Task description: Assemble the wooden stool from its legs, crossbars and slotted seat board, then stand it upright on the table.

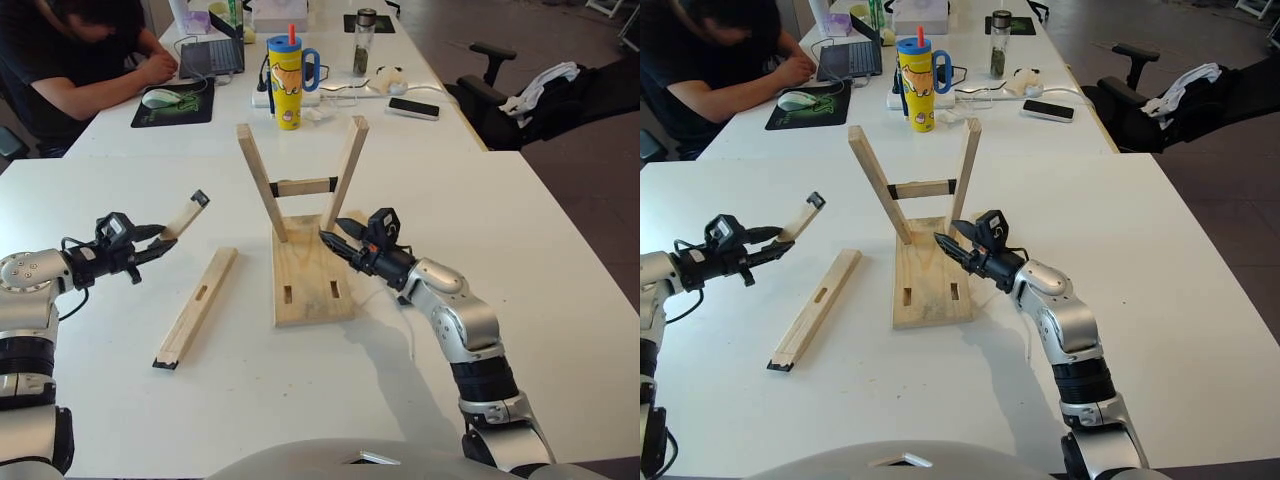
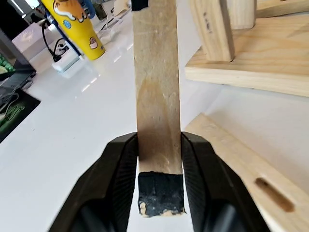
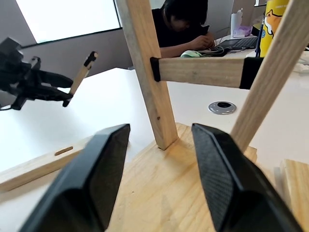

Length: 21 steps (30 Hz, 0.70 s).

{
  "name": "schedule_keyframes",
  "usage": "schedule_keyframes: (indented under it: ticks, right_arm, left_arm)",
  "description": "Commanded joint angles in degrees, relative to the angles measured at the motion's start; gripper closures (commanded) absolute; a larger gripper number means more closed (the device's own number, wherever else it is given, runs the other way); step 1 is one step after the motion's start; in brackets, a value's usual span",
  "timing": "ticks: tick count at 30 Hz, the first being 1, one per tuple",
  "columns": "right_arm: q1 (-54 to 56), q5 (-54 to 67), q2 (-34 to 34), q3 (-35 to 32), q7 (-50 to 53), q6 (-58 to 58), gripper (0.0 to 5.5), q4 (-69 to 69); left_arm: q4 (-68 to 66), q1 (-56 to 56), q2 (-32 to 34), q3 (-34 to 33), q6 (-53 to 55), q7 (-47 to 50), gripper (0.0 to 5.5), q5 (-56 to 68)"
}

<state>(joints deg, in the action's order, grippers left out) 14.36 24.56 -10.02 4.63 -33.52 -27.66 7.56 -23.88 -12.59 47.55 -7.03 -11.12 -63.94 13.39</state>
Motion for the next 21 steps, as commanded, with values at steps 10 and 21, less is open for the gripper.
schedule_keyframes:
  ticks: [10,21]
  right_arm:
    - [-3.7,32.6,9.9,-14.2,8.0,-14.4,1.90,7.2]
    - [-2.9,35.4,11.6,-13.4,14.1,-14.1,1.90,7.8]
  left_arm:
    - [40.6,14.8,-16.1,7.1,20.2,18.5,4.19,7.2]
    - [46.5,12.4,-20.8,15.9,27.2,29.7,4.19,-3.5]
